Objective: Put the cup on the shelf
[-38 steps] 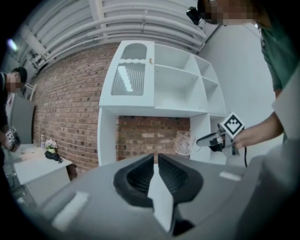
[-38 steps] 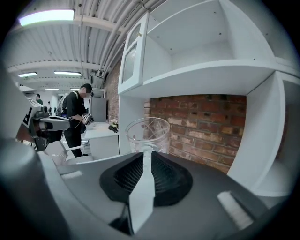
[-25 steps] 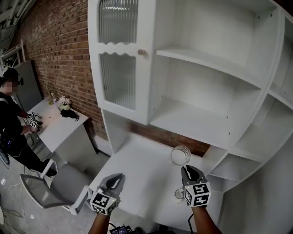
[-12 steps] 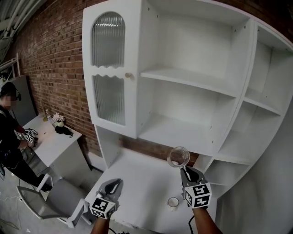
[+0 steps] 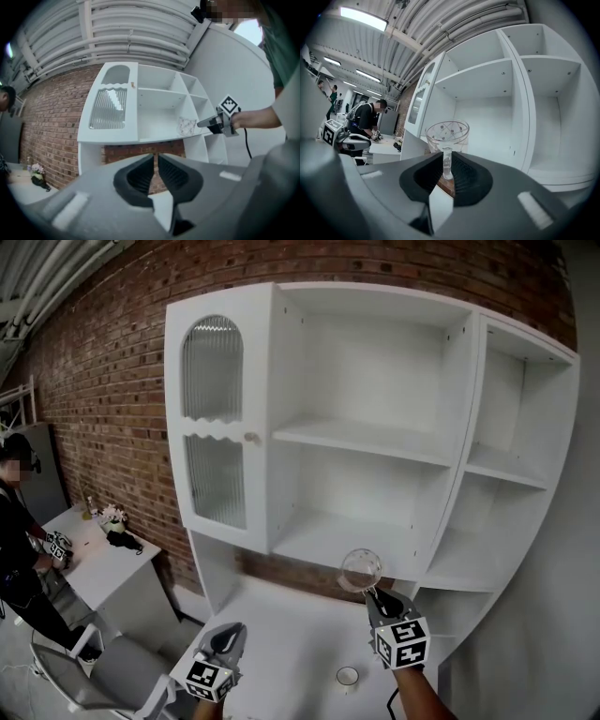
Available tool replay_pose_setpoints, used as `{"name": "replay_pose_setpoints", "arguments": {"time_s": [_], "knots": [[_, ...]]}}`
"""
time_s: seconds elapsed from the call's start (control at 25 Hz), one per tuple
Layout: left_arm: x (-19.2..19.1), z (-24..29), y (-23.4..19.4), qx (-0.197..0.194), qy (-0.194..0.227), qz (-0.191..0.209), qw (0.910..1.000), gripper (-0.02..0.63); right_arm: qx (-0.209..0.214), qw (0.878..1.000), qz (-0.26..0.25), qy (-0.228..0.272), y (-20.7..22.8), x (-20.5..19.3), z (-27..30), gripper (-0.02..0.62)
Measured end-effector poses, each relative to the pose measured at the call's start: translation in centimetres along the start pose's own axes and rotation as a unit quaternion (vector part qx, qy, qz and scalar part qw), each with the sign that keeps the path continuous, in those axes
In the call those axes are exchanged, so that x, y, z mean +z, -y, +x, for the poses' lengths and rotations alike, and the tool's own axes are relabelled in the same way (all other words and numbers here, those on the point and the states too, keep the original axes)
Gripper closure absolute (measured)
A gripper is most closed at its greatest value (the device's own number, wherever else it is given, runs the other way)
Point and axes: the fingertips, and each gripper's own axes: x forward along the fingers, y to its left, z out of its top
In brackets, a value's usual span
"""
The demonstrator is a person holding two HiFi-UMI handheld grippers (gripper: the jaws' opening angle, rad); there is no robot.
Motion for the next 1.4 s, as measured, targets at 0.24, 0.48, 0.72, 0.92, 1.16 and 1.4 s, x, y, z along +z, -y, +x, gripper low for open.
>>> {"name": "replay_pose_setpoints", "arguments": {"time_s": [0.24, 0.48, 0.72, 0.92, 1.16, 1.4], "knots": [[1.1, 0.2, -0.1, 0.005, 0.016, 0.005, 0.9998, 0.577, -0.011, 1.000, 0.006, -0.002, 2.0, 0.9, 0.4, 0.538], [1.0, 0.6, -0.2, 0.005, 0.020, 0.003, 0.9998, 0.577, -0.023, 0.999, 0.025, -0.008, 4.1, 1.1, 1.1, 0.538], [0.4, 0.8, -0.4, 0.008, 0.011, 0.000, 0.9999, 0.578, -0.029, 0.999, 0.035, -0.005, 5.6, 1.7, 2.1, 0.536], [-0.1, 0.8, -0.6, 0.010, 0.002, -0.001, 0.9999, 0.578, -0.038, 0.998, 0.046, 0.006, 6.8, 2.5, 3.4, 0.535], [-0.6, 0.4, -1.5, 0.020, -0.005, -0.003, 0.9998, 0.578, -0.049, 0.997, 0.052, 0.021, 7.9, 3.6, 4.9, 0.534], [-0.9, 0.8, -1.7, 0.025, -0.016, -0.009, 0.9995, 0.578, -0.057, 0.997, 0.048, 0.026, 8.7, 3.7, 6.3, 0.532]]}}
